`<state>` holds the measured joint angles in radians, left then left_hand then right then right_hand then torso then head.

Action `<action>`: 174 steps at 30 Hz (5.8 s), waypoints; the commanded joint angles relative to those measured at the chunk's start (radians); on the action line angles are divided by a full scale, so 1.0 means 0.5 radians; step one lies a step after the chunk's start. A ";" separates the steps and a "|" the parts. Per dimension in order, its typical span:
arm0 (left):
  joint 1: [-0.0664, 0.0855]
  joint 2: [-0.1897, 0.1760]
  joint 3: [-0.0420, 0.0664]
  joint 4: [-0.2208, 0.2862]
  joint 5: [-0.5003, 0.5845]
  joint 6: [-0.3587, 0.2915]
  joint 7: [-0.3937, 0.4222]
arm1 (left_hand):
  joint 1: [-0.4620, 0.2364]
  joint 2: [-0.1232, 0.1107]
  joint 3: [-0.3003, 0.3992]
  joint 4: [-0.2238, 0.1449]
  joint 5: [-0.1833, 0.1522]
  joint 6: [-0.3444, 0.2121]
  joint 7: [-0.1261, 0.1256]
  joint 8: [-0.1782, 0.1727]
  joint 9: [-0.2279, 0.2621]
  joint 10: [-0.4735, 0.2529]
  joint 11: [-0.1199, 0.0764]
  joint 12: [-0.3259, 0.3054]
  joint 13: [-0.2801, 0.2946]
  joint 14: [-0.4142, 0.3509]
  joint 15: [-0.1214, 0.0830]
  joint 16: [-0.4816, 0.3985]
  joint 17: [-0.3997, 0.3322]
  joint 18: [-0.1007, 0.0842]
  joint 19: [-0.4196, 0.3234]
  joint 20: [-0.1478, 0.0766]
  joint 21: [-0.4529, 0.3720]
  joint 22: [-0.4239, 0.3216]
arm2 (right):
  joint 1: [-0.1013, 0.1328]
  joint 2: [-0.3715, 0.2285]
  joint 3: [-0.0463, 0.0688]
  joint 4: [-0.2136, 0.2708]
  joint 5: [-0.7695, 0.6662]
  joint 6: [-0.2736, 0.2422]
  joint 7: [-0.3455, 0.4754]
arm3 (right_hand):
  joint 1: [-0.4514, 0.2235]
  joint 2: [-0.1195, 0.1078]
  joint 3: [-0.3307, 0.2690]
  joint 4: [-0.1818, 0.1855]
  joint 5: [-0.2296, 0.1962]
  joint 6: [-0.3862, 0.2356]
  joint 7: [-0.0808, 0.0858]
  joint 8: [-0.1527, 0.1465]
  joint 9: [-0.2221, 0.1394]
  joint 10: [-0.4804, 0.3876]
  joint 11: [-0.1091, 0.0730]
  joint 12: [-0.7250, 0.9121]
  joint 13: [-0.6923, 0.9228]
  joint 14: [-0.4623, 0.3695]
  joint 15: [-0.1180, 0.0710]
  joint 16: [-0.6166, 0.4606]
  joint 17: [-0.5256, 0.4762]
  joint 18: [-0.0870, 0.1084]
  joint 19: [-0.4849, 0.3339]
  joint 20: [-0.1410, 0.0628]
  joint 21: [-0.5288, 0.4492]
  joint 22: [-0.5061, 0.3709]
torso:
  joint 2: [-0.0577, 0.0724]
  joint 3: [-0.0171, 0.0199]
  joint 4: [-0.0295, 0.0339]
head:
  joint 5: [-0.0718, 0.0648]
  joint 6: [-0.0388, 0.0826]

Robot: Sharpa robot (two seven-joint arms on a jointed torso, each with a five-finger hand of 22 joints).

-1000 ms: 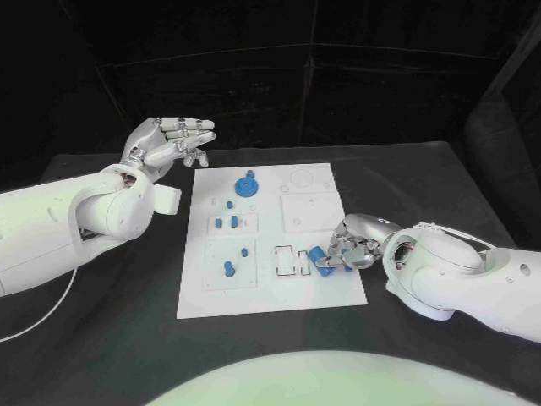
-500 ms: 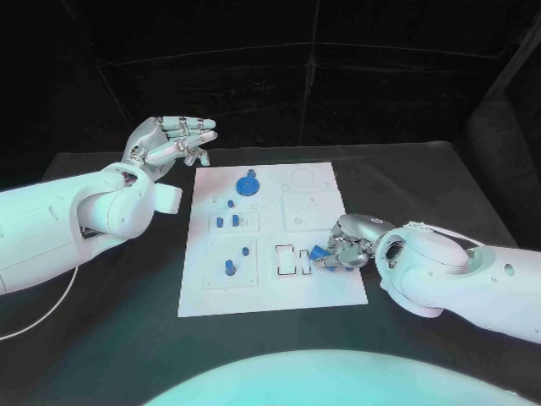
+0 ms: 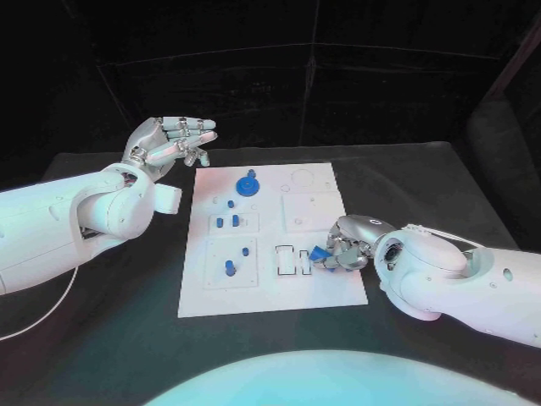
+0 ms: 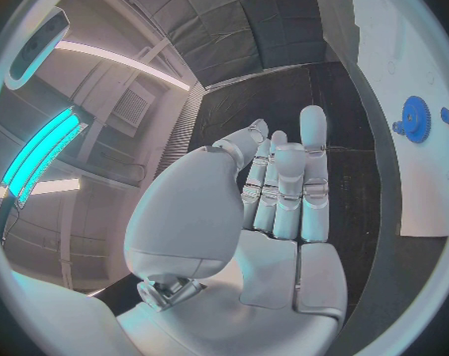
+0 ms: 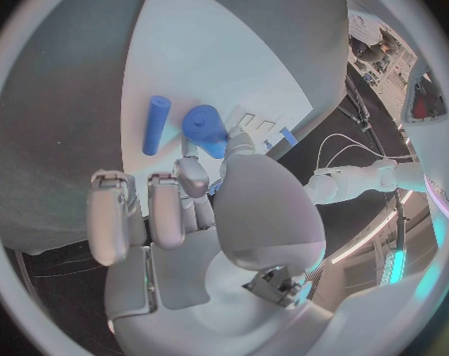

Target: Assemble the parts on the task board

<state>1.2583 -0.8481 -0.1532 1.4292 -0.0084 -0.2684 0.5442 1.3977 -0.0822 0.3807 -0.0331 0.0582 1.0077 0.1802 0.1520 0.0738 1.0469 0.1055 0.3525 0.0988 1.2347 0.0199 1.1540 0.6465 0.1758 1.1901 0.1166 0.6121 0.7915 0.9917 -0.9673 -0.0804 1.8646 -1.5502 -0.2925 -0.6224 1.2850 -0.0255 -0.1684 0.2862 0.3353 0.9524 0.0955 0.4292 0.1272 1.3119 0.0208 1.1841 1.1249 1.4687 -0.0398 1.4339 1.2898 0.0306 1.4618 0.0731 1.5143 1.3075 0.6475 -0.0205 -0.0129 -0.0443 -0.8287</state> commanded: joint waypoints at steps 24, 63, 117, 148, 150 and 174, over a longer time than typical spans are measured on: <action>0.000 0.011 -0.006 0.001 0.003 0.026 0.003 | -0.014 0.000 -0.010 0.002 -0.003 -0.018 -0.001 0.010 0.000 -0.008 -0.001 0.010 -0.002 -0.006 0.001 -0.005 -0.002 0.013 -0.011 0.005 -0.012 -0.003 | -0.004 0.039 -0.004 0.109 0.274 -0.403 0.113 | 0.011 0.146 -0.041 0.011 0.205 0.142 -0.055 0.073 0.065 0.127 -0.055 0.091 0.138 0.115 -0.059 0.031 0.052 -0.032 0.139 -0.053 0.042 0.432 | 0.004 -0.0028 0.002 | 0.037 0.018; 0.001 0.006 -0.006 0.017 0.003 0.027 -0.003 | -0.017 0.001 -0.013 0.004 -0.002 -0.020 -0.001 0.012 0.000 -0.011 -0.001 0.014 -0.003 -0.008 0.002 -0.005 -0.005 0.014 -0.011 0.006 -0.014 -0.005 | -0.003 0.281 -0.003 -0.057 0.255 -0.349 0.012 | -0.497 0.201 -0.394 0.014 -0.574 0.153 -0.087 0.162 0.197 0.142 -0.082 -0.003 0.150 0.119 -0.086 0.049 0.105 -0.038 0.155 -0.085 0.056 0.453 | -0.001 -0.0001 0.000 | 0.065 0.006; 0.000 0.014 -0.006 0.003 0.003 0.028 -0.010 | -0.019 0.006 -0.015 0.006 -0.001 -0.024 0.000 0.015 -0.001 -0.017 -0.001 0.019 -0.005 -0.011 0.002 -0.005 -0.009 0.014 -0.011 0.007 -0.019 -0.008 | -0.003 0.281 -0.003 -0.066 0.173 -0.204 0.091 | 0.145 0.183 -0.244 -0.248 -0.449 0.113 -0.075 0.185 0.249 0.137 -0.072 -0.060 0.152 0.118 -0.074 0.027 0.091 -0.033 0.142 -0.069 0.042 0.441 | 0.000 -0.0001 -0.003 | 0.076 0.007; 0.000 0.000 -0.006 0.006 0.003 0.023 -0.009 | -0.015 0.011 -0.013 0.005 -0.001 -0.024 -0.001 0.017 0.000 -0.018 -0.001 0.022 -0.005 -0.012 0.002 -0.005 -0.010 0.014 -0.011 0.007 -0.020 -0.009 | -0.002 0.178 -0.003 -0.003 0.239 -0.360 0.274 | 0.185 0.194 -0.253 -0.263 -0.411 0.045 -0.051 0.138 0.235 0.107 -0.055 -0.117 0.115 0.113 -0.065 0.013 0.069 -0.028 0.125 -0.066 0.026 0.423 | -0.003 -0.0001 -0.004 | 0.080 0.004; 0.000 0.000 -0.006 0.007 0.003 0.023 -0.009 | -0.015 0.011 -0.013 0.005 -0.001 -0.024 -0.001 0.017 0.000 -0.018 -0.001 0.022 -0.005 -0.012 0.002 -0.005 -0.010 0.014 -0.011 0.007 -0.020 -0.009 | -0.002 0.136 -0.003 0.023 0.329 -0.428 0.355 | 0.195 0.205 -0.256 -0.260 -0.367 -0.046 -0.015 0.075 0.210 0.060 -0.028 -0.195 0.053 0.107 -0.044 -0.002 0.046 -0.022 0.108 -0.053 0.010 0.404 | -0.004 -0.0004 -0.004 | 0.081 0.008; -0.001 0.003 -0.008 0.022 0.003 0.006 0.008 | -0.012 0.012 -0.012 0.003 -0.001 -0.025 -0.002 0.019 0.000 -0.018 -0.002 0.024 -0.005 -0.011 0.002 -0.003 -0.009 0.014 -0.011 0.007 -0.020 -0.010 | 0.042 -0.330 -0.002 0.089 0.290 -0.389 0.282 | 0.195 0.227 -0.300 -0.222 -0.259 -0.076 0.027 -0.048 0.172 0.036 0.013 -0.220 0.032 0.108 -0.003 -0.008 0.044 -0.020 0.106 -0.003 0.006 0.402 | -0.008 -0.0055 -0.017 | 0.018 0.024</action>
<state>1.2566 -0.8469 -0.1578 1.4373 -0.0083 -0.2664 0.5368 1.3978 -0.0822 0.3767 -0.0290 0.0582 1.0004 0.1803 0.1554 0.0737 1.0470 0.1056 0.3610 0.0978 1.2348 0.0199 1.1540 0.6423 0.1757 1.1901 0.1165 0.6082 0.7880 1.0115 -1.1328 -0.0812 1.9107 -1.3671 -0.5128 -0.4398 1.3907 0.0891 -0.3136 0.1775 0.2004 0.9075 0.1074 0.4113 0.2138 1.3324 0.0232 1.0764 1.1415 1.4668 -0.0446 1.4346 1.3075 0.0307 1.4637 0.0645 1.5216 1.3078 0.6430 -0.0223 -0.0220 -0.0325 -0.8165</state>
